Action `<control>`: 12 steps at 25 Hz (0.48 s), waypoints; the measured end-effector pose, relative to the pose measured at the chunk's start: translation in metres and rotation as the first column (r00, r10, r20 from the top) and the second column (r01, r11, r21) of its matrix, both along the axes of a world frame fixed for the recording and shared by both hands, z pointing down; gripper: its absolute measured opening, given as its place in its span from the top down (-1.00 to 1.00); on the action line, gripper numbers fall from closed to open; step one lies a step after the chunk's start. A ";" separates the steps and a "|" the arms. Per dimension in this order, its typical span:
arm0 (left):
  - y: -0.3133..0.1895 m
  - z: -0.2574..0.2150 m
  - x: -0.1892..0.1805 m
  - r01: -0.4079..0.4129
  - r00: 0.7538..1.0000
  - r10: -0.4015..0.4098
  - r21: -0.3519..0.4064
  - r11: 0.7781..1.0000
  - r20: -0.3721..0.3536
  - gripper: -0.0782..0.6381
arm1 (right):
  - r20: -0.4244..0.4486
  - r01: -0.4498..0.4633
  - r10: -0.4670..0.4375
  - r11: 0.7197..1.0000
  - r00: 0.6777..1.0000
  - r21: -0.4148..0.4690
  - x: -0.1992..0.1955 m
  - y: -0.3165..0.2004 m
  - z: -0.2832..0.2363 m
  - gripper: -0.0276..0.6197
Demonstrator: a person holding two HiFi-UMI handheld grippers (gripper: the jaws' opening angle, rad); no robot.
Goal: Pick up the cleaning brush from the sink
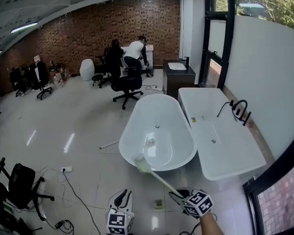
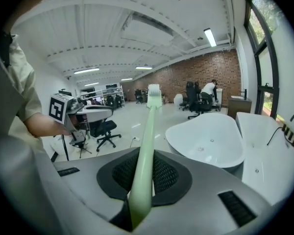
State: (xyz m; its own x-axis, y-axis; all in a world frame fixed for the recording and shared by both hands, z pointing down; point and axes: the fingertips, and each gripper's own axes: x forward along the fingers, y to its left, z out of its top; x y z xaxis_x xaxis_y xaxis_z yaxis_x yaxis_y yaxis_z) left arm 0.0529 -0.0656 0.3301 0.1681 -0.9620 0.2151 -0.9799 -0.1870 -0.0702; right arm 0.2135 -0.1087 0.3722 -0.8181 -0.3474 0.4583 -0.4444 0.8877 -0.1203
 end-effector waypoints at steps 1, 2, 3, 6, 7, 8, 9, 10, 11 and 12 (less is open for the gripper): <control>0.001 -0.009 0.004 -0.016 1.000 0.016 0.021 1.000 0.004 0.58 | 0.013 -0.010 0.009 1.000 1.000 0.029 0.003 0.005 -0.017 0.85; 0.001 -0.020 0.008 -0.033 0.999 0.033 0.040 0.999 0.012 0.58 | 0.028 -0.023 0.022 0.998 0.999 0.055 0.007 0.008 -0.033 0.85; 0.000 -0.032 0.011 -0.052 0.999 0.051 0.057 0.997 0.021 0.58 | 0.047 -0.039 0.036 0.996 0.998 0.077 0.008 0.010 -0.050 0.85; 0.007 -0.070 0.002 -0.095 0.995 0.092 0.103 0.990 0.035 0.59 | 0.115 -0.085 0.072 0.989 0.991 0.117 0.001 0.024 -0.092 0.85; 0.011 -0.079 -0.004 -0.103 0.994 0.100 0.113 0.988 0.036 0.59 | 0.132 -0.100 0.082 0.986 0.988 0.130 -0.004 0.030 -0.105 0.85; 0.016 -0.088 -0.009 -0.108 0.994 0.105 0.120 0.987 0.035 0.59 | 0.147 -0.113 0.092 0.983 0.985 0.144 -0.007 0.035 -0.116 0.85; 0.020 -0.095 -0.013 -0.111 0.994 0.108 0.124 0.986 0.033 0.59 | 0.158 -0.124 0.099 0.980 0.982 0.157 -0.008 0.039 -0.127 0.85; 0.023 -0.101 -0.016 -0.114 0.993 0.111 0.129 0.985 0.032 0.59 | 0.168 -0.134 0.105 0.976 0.980 0.170 -0.009 0.044 -0.136 0.85; 0.026 -0.105 -0.018 -0.116 0.993 0.113 0.133 0.984 0.030 0.59 | 0.177 -0.142 0.109 0.973 0.978 0.183 -0.010 0.048 -0.145 0.85; 0.029 -0.108 -0.020 -0.120 0.993 0.117 0.136 0.983 0.027 0.59 | 0.186 -0.149 0.113 0.969 0.976 0.195 -0.010 0.052 -0.153 0.85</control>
State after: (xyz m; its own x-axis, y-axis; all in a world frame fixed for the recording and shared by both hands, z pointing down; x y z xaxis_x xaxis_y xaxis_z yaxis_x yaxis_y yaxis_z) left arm 0.0331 -0.0367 0.2220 0.2796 -0.9562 0.0869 -0.9497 -0.2887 -0.1215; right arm 0.2037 -0.0569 0.2191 -0.8192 -0.5291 0.2213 -0.5471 0.8367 -0.0250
